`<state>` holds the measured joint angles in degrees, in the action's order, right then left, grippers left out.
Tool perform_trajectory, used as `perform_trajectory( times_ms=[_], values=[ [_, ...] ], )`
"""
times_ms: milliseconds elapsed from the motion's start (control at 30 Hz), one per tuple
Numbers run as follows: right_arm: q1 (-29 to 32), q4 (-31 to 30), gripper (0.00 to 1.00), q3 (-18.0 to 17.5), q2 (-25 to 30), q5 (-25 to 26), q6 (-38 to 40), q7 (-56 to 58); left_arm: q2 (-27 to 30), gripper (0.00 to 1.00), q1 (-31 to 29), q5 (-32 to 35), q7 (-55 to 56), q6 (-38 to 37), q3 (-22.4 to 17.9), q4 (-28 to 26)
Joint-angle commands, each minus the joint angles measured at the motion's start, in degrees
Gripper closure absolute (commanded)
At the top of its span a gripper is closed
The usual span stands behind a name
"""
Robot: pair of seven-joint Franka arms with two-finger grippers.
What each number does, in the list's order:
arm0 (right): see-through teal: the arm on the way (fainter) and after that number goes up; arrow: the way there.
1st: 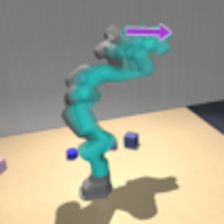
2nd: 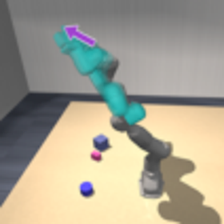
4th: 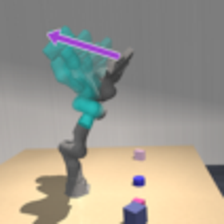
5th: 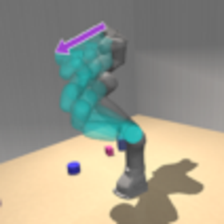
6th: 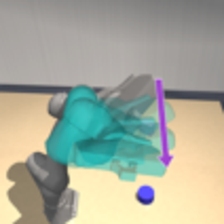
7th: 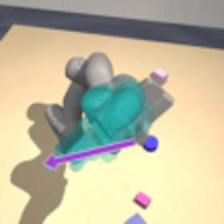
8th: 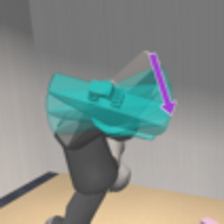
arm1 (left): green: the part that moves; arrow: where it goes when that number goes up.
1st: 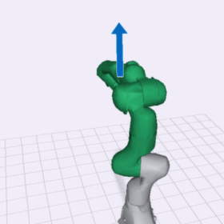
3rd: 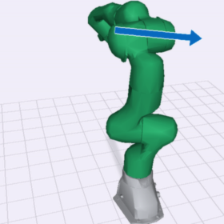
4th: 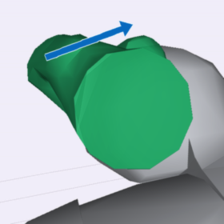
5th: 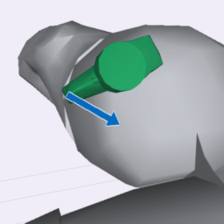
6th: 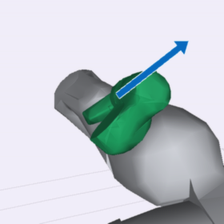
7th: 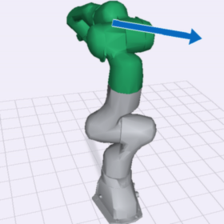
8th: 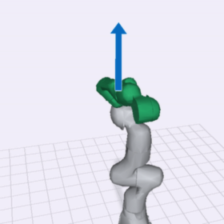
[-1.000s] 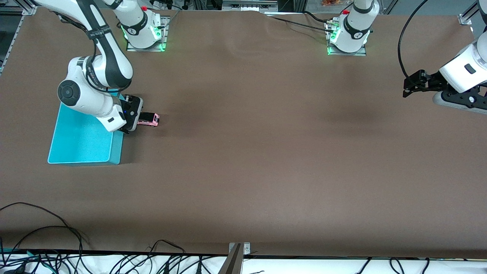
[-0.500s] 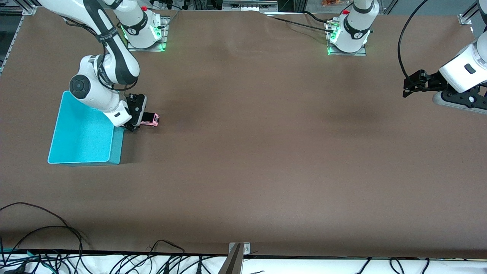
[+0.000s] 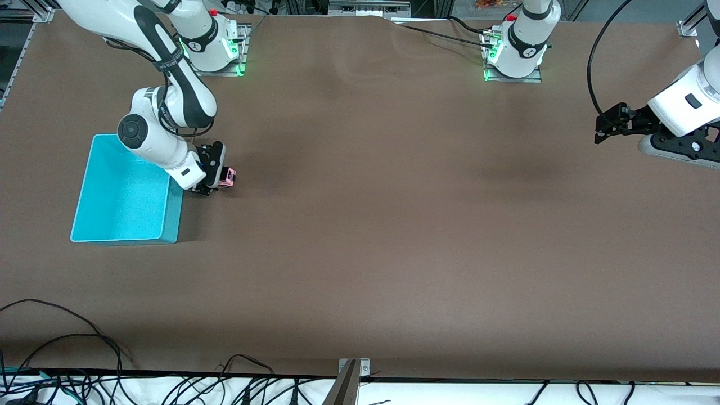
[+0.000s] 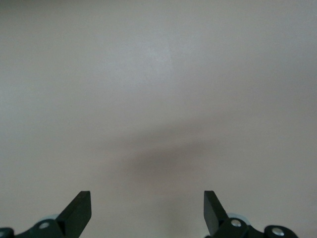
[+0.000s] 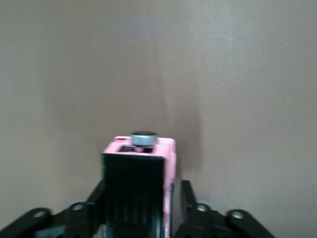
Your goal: Wind and store pink jeep toy
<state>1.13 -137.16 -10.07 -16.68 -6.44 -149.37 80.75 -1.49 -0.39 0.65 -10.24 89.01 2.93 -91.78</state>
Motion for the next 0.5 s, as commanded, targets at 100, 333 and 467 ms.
perform_trajectory(
  times_ms=[100,333,467],
  values=[
    [0.10,-0.48,0.92,-0.39,0.77,-1.29,-0.66,3.19,-0.80,0.00,0.83,0.85,0.83,-1.48,-0.21,2.05],
    [0.10,0.66,0.92,-2.41,3.05,-1.11,-0.57,2.66,-0.89,0.00,0.83,0.94,0.83,-1.65,0.58,2.31],
    [0.10,1.54,0.92,-3.82,5.07,-1.11,0.30,2.05,-0.89,0.00,0.83,0.94,0.83,-1.56,0.58,2.40]
  ],
)
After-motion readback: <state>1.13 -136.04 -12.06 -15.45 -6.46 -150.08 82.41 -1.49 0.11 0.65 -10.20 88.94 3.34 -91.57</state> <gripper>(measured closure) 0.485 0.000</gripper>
